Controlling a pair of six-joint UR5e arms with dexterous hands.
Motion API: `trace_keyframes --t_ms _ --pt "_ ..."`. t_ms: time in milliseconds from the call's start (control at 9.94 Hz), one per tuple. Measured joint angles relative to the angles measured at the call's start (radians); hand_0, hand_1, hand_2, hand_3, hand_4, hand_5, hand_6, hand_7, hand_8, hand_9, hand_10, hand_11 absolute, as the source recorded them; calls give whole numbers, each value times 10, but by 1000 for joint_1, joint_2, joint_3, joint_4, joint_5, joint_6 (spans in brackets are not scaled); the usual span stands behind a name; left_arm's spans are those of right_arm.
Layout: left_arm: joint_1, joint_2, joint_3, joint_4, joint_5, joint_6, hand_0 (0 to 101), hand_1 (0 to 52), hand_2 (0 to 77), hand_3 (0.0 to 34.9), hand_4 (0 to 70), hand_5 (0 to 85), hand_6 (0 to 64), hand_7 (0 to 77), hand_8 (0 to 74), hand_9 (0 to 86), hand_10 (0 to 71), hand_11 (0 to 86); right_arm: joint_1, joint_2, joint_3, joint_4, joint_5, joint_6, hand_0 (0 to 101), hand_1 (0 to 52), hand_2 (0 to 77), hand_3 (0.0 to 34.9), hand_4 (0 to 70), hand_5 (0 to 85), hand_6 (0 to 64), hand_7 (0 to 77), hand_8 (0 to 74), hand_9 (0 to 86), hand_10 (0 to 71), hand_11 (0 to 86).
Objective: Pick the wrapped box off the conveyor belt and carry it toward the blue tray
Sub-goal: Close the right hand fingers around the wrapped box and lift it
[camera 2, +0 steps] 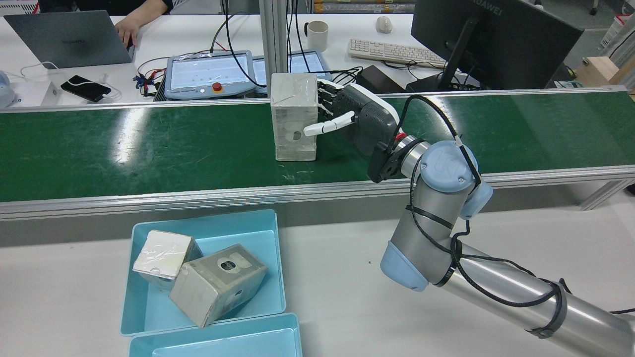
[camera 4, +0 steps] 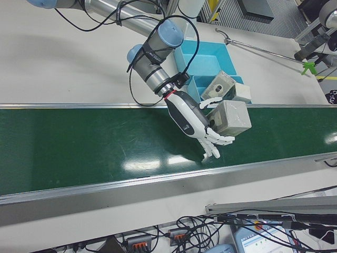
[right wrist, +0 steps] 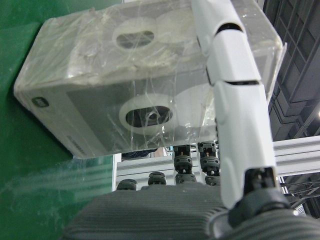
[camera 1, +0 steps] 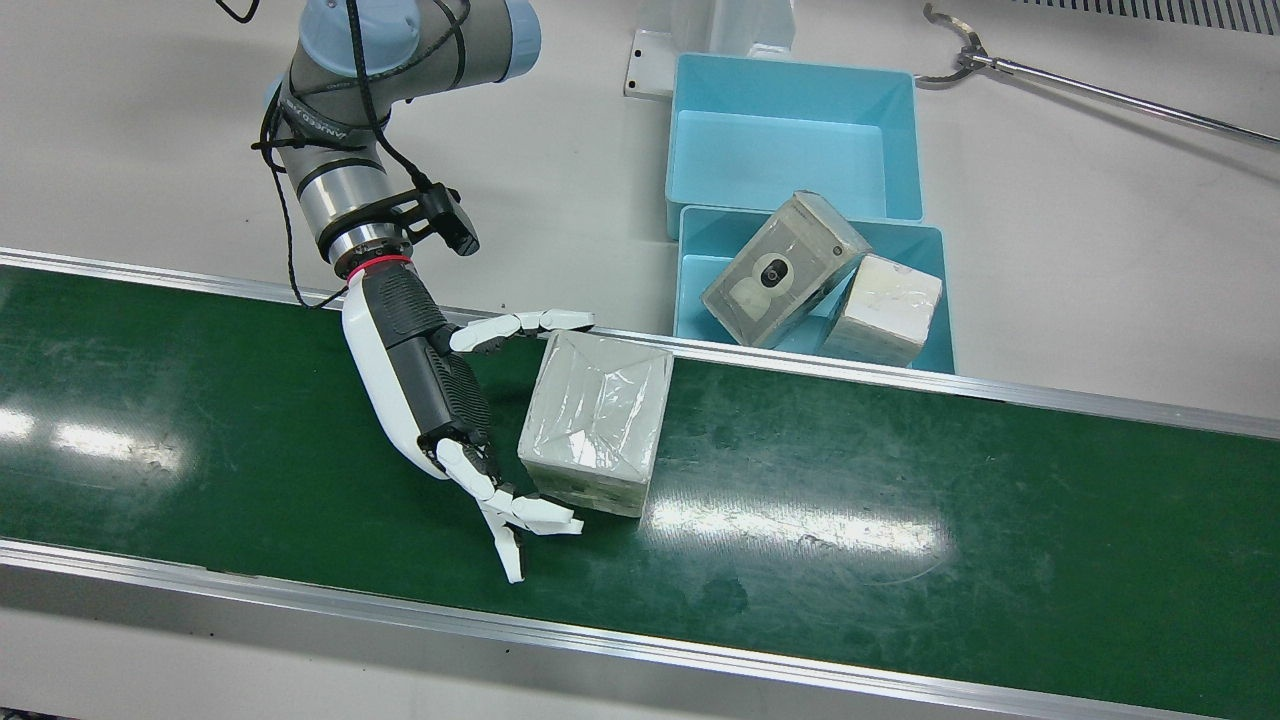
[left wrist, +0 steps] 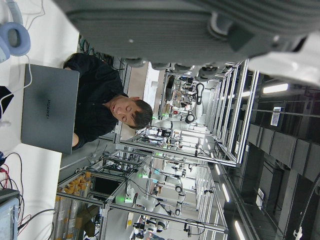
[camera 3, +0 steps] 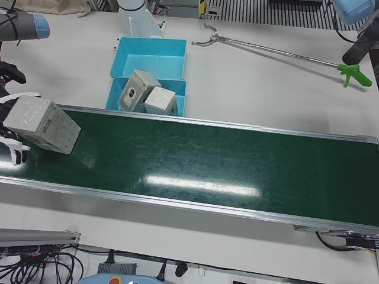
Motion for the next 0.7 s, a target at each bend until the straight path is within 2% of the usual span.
trace_keyframes --t_ms 604,704 --pt "0 0 0 0 0 0 0 0 11 0 0 11 0 5 5 5 5 0 -4 46 -33 1 -1 -7 540 213 153 66 142 213 55 213 5 27 0 33" --pt "0 0 0 0 0 0 0 0 11 0 0 11 0 5 5 5 5 0 -4 48 -35 0 0 -7 592 251 224 30 224 300 125 327 33 87 71 147"
